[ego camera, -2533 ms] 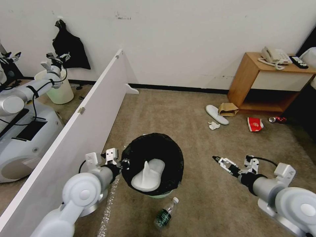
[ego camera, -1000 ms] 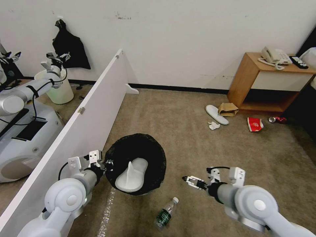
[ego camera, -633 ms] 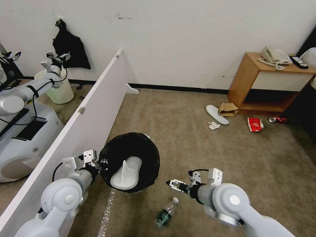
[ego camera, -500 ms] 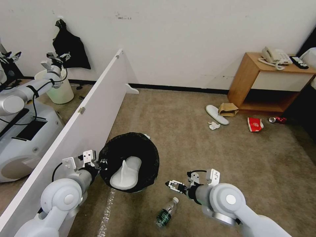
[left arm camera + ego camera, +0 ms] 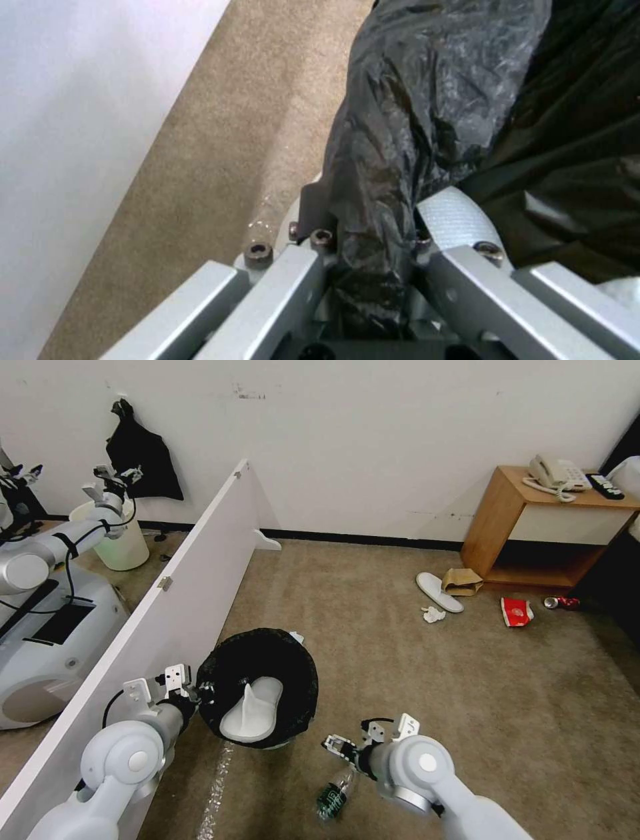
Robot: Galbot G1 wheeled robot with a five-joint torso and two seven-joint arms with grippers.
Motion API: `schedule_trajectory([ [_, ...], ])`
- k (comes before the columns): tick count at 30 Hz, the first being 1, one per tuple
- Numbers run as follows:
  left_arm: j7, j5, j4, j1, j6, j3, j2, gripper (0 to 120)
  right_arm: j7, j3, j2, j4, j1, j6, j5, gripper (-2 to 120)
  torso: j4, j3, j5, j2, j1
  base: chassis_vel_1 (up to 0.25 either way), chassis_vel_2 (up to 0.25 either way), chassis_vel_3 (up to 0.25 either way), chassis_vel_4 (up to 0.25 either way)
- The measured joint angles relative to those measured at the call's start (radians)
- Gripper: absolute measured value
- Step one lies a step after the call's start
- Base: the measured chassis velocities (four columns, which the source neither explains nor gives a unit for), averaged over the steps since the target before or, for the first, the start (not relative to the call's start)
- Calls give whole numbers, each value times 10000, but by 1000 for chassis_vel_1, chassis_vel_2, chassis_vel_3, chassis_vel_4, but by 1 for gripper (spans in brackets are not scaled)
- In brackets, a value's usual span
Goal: Pick up the trash bin, then pick up the garbage from the floor and place it into the trash bin.
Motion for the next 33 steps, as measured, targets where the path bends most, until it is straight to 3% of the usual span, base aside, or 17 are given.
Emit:
schedule_trajectory([
  [9, 110, 159, -108, 176, -80, -20, 8, 2, -210, 383, 997, -745, -223, 168, -1051, 100, -1, 0, 1, 0, 0, 0, 0, 0, 0],
  [33, 251, 488, -178, 368, -142, 103, -76, 2, -308, 1294, 1227, -726, -1400, -6, -2019, 100, -1, -1, 2, 0, 0, 0, 0, 0, 0],
])
